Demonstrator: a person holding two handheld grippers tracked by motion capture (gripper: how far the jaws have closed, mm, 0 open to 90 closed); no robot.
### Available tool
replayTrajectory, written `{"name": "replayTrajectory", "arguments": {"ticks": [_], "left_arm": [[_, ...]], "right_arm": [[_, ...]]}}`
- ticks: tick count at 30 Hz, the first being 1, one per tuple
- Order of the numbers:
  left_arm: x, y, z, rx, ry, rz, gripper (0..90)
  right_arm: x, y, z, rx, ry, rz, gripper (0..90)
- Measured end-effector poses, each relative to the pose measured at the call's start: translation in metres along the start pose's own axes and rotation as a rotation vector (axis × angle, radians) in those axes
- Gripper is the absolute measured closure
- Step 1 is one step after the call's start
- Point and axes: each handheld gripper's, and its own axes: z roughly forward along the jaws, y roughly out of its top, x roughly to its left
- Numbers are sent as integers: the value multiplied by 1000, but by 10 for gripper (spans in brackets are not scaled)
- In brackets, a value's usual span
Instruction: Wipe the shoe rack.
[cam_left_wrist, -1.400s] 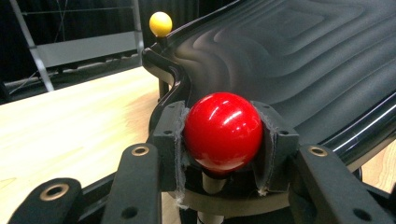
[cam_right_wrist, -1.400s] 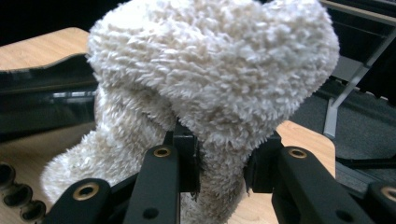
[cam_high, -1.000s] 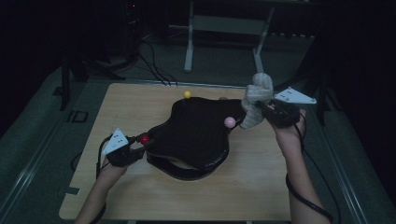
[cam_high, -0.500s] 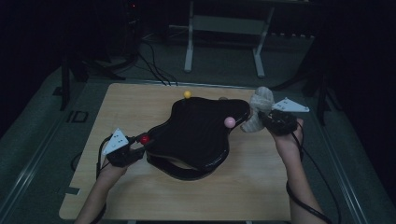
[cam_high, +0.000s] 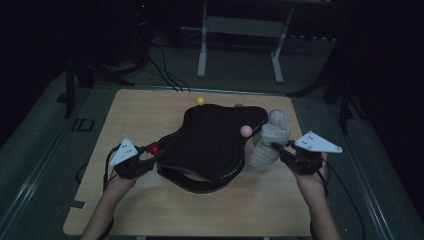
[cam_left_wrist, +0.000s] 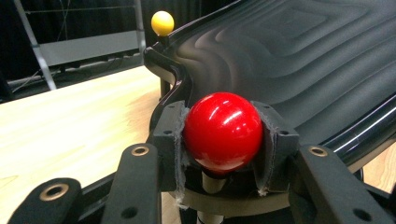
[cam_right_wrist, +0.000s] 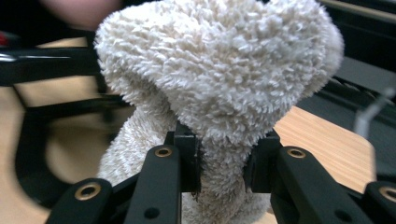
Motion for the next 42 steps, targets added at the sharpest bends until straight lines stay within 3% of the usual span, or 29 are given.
{"name": "replayTrajectory", "arguments": {"ticks": [2, 3, 5, 12, 13, 17, 21, 25, 28, 34, 39, 42], "left_arm": [[0, 0, 0, 0, 0, -2, 584], [0, 0, 0, 0, 0, -2, 584], [0, 0, 0, -1, 0, -3, 584], [0, 0, 0, -2, -3, -6, 584], [0, 0, 0, -1, -1, -6, 584], [0, 0, 0, 0, 1, -3, 584], [0, 0, 0, 0, -2, -6, 584], [0, 0, 0, 1, 0, -5, 584], [0, 0, 0, -1, -1, -5, 584], [-1, 0, 0, 0, 5, -2, 584], [0, 0, 0, 2, 5, 0, 585], [-1, 0, 0, 4, 7, -3, 584]], "right_arm": [[13, 2, -5, -18, 35, -21, 711], [13, 2, -5, -18, 35, -21, 711], [28, 9, -14, -57, 77, -48, 710], [45, 28, -24, -133, 175, -64, 709], [47, 30, -21, -126, 173, -81, 709], [44, 27, -6, -110, 168, -71, 711], [41, 13, 6, -42, 168, -44, 715], [40, 14, -2, -35, 173, -48, 714], [43, 20, -10, -75, 227, -33, 714], [45, 4, -1, 0, 199, -39, 714], [49, 10, -19, -62, 261, -31, 713], [57, 10, -18, -37, 240, -94, 714]]}}
